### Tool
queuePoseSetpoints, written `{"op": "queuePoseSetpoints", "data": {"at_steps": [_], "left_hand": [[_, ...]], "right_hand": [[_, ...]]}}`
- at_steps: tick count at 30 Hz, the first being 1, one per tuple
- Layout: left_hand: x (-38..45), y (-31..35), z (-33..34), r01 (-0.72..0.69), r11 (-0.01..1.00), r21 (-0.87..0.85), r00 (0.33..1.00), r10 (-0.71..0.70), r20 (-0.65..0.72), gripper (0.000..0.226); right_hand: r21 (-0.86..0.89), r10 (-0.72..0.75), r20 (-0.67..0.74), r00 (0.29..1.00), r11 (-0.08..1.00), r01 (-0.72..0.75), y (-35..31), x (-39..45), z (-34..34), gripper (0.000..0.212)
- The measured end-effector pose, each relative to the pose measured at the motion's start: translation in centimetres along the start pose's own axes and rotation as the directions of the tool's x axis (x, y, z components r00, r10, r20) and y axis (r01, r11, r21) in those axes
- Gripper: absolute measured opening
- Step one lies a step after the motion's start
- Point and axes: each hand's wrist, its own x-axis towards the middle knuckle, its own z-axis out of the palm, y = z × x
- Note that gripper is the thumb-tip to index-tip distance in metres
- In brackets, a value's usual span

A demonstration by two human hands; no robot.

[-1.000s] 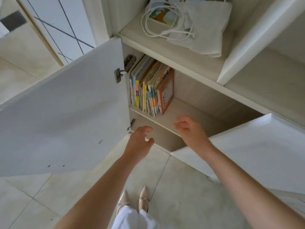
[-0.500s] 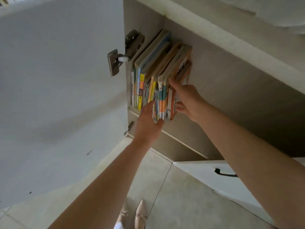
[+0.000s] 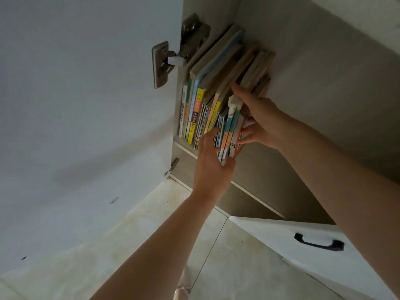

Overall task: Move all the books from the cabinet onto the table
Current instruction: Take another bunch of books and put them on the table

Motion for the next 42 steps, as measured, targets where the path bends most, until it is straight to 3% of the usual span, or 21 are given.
{"op": "queuePoseSetpoints", "data": {"at_steps": [2,5,7,10,12,17,22,25,30,31,34,38,42], "left_hand": [[0.0,0.0,0.2,0.017,1.0,-0.011,1.0,-0.017,0.008,0.068],[-0.2,-0.3,0.4,0.022,1.0,0.01,0.999,-0.022,0.029,0.072],[-0.3,-0.5,0.6,0.033,0.999,0.0,0.999,-0.033,0.043,0.073],[-0.3,-0.2,1.1,0.032,0.999,0.009,0.998,-0.033,0.057,0.073],[-0.4,-0.2,1.7,0.004,0.999,0.053,0.998,-0.007,0.061,0.069],[-0.6,-0.3,3.0,0.066,0.996,0.057,0.985,-0.074,0.157,0.072],[-0.5,-1.0,3.5,0.121,0.992,0.031,0.983,-0.124,0.132,0.081],[0.0,-1.0,4.0,0.043,0.991,0.128,0.989,-0.061,0.134,0.085],[1.1,-1.4,5.2,0.023,0.991,0.131,0.992,-0.039,0.121,0.078],[1.5,-1.5,5.5,0.013,0.992,0.129,0.995,-0.025,0.093,0.076],[2.2,-1.9,6.1,-0.006,0.991,0.134,1.0,0.003,0.019,0.073],[2.1,-2.6,6.9,-0.069,0.981,0.18,0.996,0.079,-0.052,0.073],[1.1,-3.2,5.9,-0.133,0.976,0.172,0.976,0.16,-0.151,0.059]], "right_hand": [[0.017,0.022,-0.011,1.0,1.0,-0.021,0.1,0.2,-0.9,0.095],[-0.016,-0.008,0.008,1.0,1.0,0.008,0.3,0.0,-1.9,0.04],[-0.037,-0.022,0.032,0.999,0.999,0.023,0.4,-0.1,-2.6,0.017],[-0.082,-0.048,-0.053,0.997,0.996,0.044,0.2,-0.3,-2.9,0.018],[-0.141,-0.044,-0.1,0.994,0.99,0.03,0.2,-0.5,-2.6,0.008],[-0.176,0.022,-0.155,0.988,0.983,-0.049,0.5,-0.5,-2.1,0.043],[-0.139,-0.007,-0.204,0.979,0.99,-0.021,1.3,-0.1,-2.7,0.041],[-0.105,-0.011,-0.247,0.969,0.994,-0.016,1.6,-0.3,-2.6,0.045],[-0.096,-0.001,-0.287,0.958,0.995,-0.028,1.8,-0.5,-3.0,0.058],[-0.092,0.003,-0.291,0.957,0.995,-0.031,1.7,-0.6,-3.0,0.052],[-0.08,-0.011,-0.311,0.95,0.997,-0.015,1.3,-0.8,-3.0,0.007],[-0.081,-0.016,-0.303,0.953,0.997,-0.009,1.6,-1.4,-2.6,0.012],[-0.018,0.058,-0.235,0.97,0.998,-0.064,2.3,-3.4,-1.5,0.004]]}}
